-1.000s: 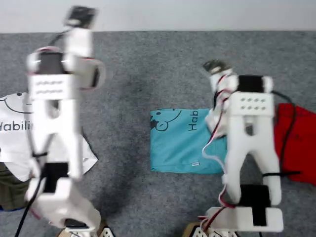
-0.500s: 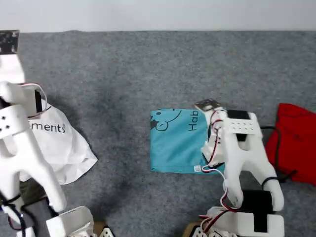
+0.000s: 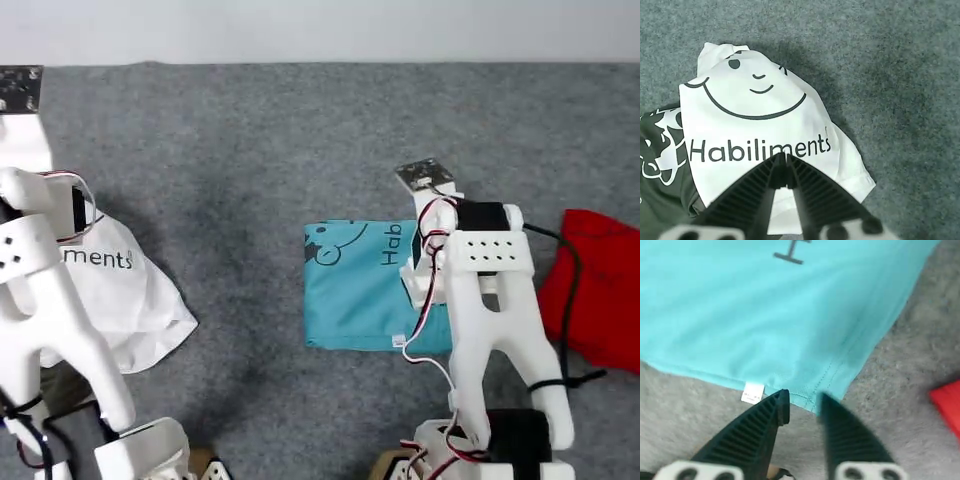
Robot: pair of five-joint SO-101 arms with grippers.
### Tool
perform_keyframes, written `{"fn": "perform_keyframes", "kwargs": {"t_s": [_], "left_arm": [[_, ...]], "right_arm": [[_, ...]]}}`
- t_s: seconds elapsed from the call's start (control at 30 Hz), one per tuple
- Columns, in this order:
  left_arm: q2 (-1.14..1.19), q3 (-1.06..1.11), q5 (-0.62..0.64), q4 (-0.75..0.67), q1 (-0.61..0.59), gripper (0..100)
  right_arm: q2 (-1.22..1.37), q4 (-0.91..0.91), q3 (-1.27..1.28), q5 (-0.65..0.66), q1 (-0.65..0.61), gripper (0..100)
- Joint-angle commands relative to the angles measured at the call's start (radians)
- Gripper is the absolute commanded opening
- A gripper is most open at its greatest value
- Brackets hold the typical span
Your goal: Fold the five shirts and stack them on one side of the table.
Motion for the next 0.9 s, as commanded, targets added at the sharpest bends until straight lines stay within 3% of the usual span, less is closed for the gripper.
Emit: {"fn": "perform_keyframes", "kwargs": {"t_s": [0.0,0.17,0.43,0.63,0.73,0.87], "left_arm": [[-0.046,-0.004,-0.002,0.021,-0.009,0],[-0.046,-0.004,-0.002,0.021,-0.009,0],[-0.046,-0.004,0.000,0.021,-0.009,0],[-0.046,-0.004,0.000,0.021,-0.008,0],[-0.044,-0.004,0.000,0.021,-0.008,0],[-0.044,-0.004,0.000,0.021,-0.008,0]], "right_arm": [[-0.039,-0.035,-0.055,-0.127,0.004,26.4],[0.030,-0.087,-0.060,-0.258,-0.005,35.6],[0.294,-0.110,-0.061,-0.390,-0.079,35.8],[0.492,-0.179,-0.063,-0.413,-0.099,35.0],[0.564,-0.156,-0.107,-0.408,-0.094,24.2],[0.604,-0.110,-0.209,-0.299,-0.084,0.0]]}}
